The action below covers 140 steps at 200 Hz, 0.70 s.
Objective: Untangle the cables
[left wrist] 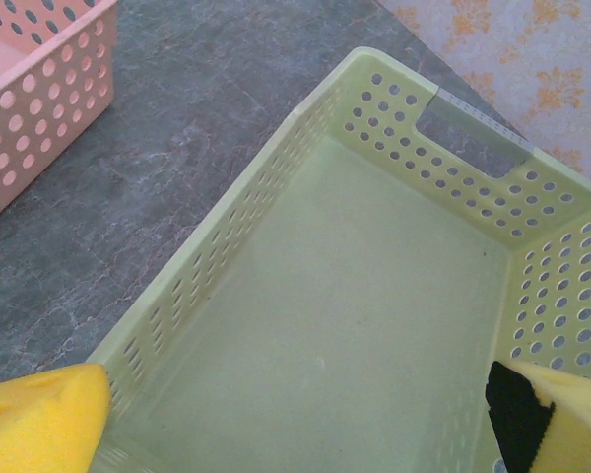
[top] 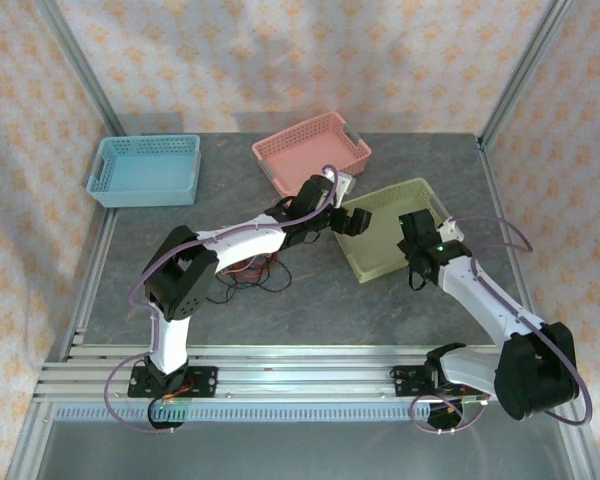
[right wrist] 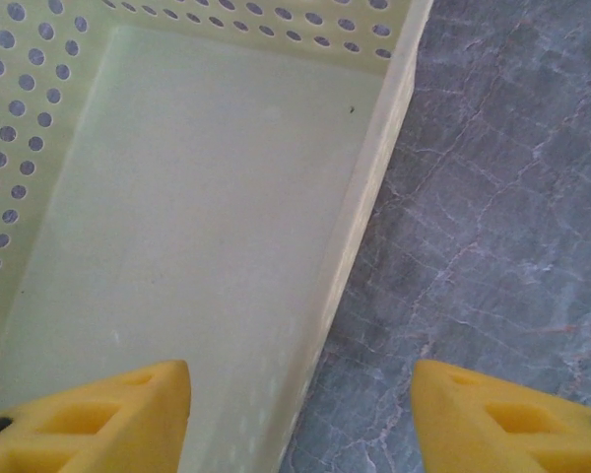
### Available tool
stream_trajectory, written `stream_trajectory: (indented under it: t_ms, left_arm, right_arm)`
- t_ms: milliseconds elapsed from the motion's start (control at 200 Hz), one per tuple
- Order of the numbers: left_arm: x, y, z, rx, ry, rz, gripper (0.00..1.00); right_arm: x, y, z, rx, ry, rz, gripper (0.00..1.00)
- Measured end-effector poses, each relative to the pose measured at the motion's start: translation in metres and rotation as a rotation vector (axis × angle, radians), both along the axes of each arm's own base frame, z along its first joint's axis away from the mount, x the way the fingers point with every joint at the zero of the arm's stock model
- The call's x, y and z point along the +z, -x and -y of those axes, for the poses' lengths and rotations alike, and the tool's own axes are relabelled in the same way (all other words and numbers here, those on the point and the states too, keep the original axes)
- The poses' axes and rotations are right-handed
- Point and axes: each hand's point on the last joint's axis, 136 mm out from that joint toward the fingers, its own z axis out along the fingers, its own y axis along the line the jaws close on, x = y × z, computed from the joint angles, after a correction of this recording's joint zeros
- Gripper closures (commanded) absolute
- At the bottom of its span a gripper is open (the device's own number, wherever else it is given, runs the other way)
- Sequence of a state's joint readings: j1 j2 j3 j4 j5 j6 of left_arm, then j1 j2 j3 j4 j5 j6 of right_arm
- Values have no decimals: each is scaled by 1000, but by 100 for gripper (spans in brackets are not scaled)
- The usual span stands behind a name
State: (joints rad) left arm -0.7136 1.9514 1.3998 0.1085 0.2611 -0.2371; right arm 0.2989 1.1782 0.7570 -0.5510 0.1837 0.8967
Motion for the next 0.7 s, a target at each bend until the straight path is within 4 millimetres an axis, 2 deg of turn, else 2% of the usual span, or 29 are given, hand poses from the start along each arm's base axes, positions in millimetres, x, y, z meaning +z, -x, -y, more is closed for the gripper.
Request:
stream_trajectory:
  t_ms: [270,350,531,701]
  left_arm:
    - [0,0,0,3,-2,1,1]
    - [0,-1,-1,6,-3,1,1]
    - [-3,-2,-5,13,-12,-9,1]
    - [-5,-16,-23,41,5,-36,1]
  right_arm:
    - [-28,-10,-2,24,21,-75,60]
    - [-34,-11,0,32,37,-100,68]
    - [-30,-23,14,49,78,-116,77]
    - [-20,-44,27,127,142,-128,78]
